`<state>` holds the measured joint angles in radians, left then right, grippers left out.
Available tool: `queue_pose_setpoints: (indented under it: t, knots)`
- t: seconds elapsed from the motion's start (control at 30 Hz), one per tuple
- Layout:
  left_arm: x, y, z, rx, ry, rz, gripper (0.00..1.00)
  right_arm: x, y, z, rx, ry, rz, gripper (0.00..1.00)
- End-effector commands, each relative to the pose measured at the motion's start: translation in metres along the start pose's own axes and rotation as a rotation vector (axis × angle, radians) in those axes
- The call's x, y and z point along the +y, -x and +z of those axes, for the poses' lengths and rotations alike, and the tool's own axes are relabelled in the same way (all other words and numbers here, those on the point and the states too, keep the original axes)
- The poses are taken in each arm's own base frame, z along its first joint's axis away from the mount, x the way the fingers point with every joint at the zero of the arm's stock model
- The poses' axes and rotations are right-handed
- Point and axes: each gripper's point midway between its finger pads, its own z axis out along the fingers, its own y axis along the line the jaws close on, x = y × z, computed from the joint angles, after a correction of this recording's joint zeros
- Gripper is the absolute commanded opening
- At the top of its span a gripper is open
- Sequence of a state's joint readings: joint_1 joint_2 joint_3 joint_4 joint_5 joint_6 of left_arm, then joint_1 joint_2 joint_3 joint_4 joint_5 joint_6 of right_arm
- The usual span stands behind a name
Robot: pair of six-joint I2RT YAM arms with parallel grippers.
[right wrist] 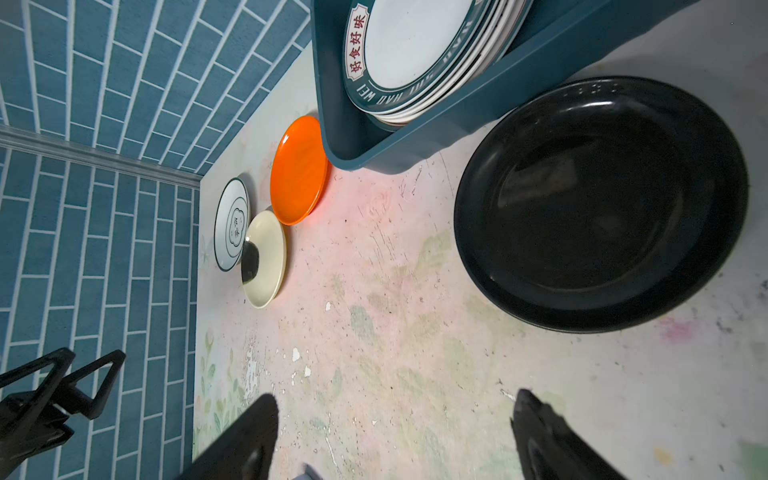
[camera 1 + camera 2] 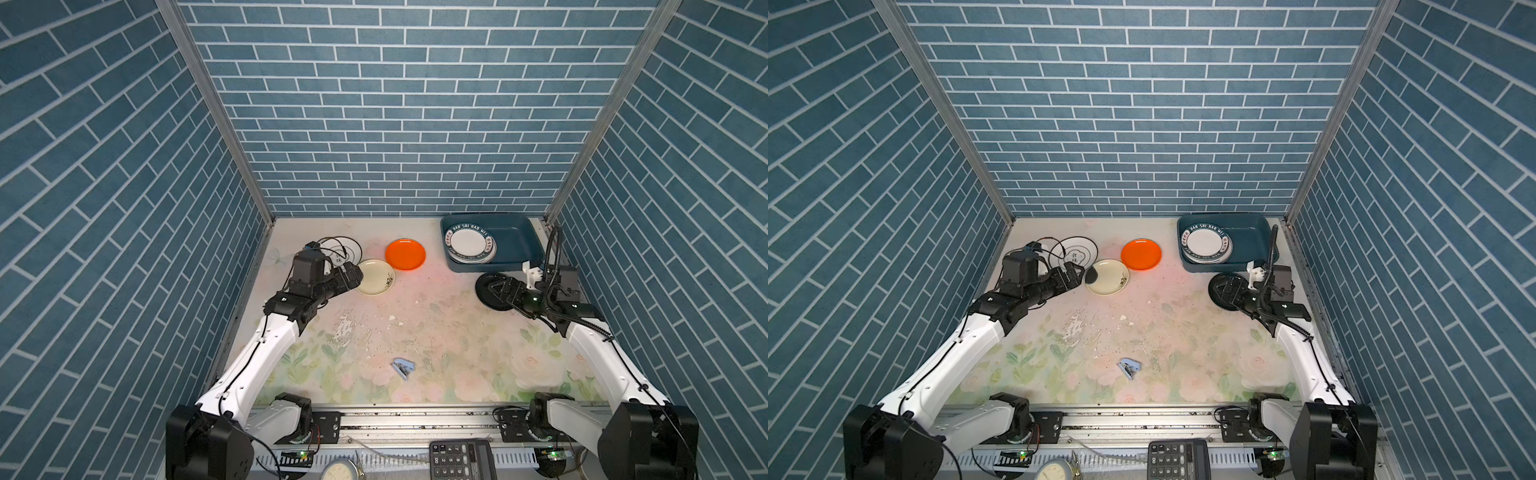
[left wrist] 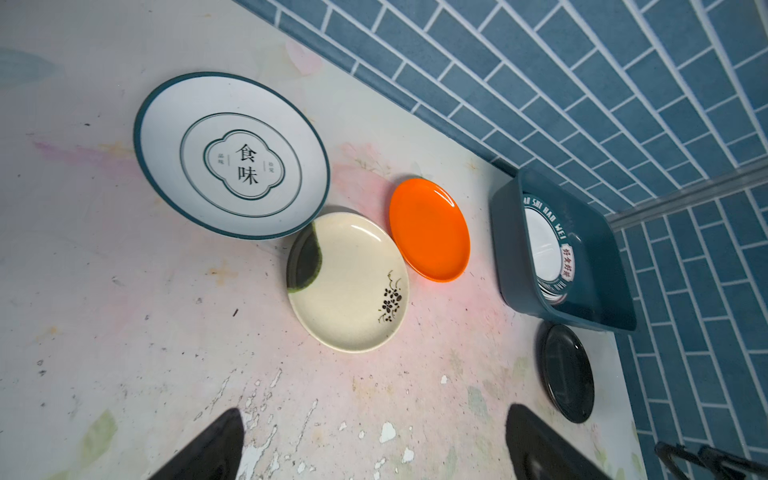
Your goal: Place the plates into the plastic bin on the countertop
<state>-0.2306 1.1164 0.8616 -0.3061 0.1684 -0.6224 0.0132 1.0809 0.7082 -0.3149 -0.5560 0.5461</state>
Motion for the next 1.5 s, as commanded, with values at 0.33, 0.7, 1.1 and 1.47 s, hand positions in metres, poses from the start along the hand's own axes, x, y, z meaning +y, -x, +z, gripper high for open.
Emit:
queue_pose_setpoints:
  t: [0.33,0.7,1.1,1.47]
  knots:
    - [0.043,0.056,0.047,-0.121,0.050,-0.206,1.00,0.028,-0.002,0.012,-0.080,0.294,0.028,0.89]
    - [0.073,0.053,0.113,-0.077,0.068,-0.303,0.93,0.033,-0.009,0.014,-0.106,0.394,0.027,0.88]
    - [0.100,0.047,0.152,-0.010,0.056,-0.368,0.77,0.066,-0.017,0.003,-0.084,0.556,-0.033,0.87]
    - [0.121,0.037,0.169,0.010,0.101,-0.411,0.76,0.065,-0.019,0.004,-0.081,0.547,-0.029,0.87]
